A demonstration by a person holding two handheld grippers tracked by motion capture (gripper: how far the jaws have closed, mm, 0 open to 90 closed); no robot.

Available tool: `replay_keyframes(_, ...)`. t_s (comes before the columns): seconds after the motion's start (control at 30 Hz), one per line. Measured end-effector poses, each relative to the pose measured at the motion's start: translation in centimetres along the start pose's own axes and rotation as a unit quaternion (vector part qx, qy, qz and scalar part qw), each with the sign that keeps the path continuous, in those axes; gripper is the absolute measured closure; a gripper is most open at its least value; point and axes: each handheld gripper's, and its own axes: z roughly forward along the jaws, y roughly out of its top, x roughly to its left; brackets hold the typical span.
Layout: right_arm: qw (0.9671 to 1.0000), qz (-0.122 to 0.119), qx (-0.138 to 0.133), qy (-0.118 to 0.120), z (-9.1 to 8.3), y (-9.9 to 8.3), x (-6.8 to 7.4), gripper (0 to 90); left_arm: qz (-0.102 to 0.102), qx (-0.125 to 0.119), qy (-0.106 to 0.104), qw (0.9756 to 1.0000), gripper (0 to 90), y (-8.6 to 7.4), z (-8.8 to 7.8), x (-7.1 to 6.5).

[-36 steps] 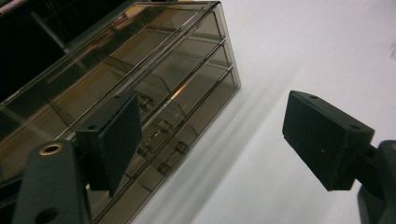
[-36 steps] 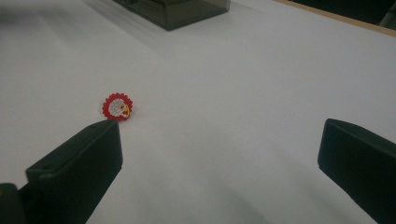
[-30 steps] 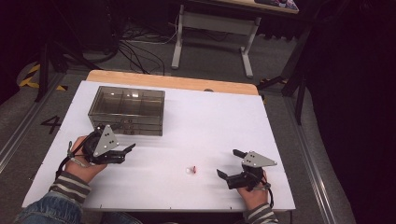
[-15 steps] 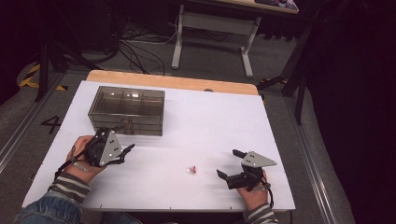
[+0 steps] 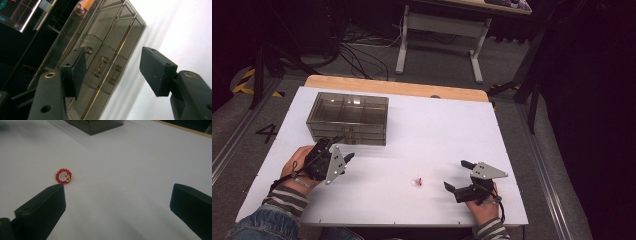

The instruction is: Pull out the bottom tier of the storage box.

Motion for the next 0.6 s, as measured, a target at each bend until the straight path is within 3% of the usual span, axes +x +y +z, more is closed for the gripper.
replay_keyframes(0.1,1.0,0.0,0.0,0.0,0.0,0.0,-0.01,1.0,0.016,0.003,0.007,0.9998,40.1,-0.06,0.0,-0.09)
replay_keyframes(0.4,1.0,0.001,0.0,0.0,0.0,-0.01,-0.02,1.0,0.028,-0.001,0.02,0.9994,41.1,-0.14,-0.04,-0.34)
replay_keyframes(0.6,1.0,0.001,0.0,0.0,0.0,-0.01,-0.06,1.0,0.048,0.005,0.037,0.9981,40.8,-0.42,0.04,-0.62)
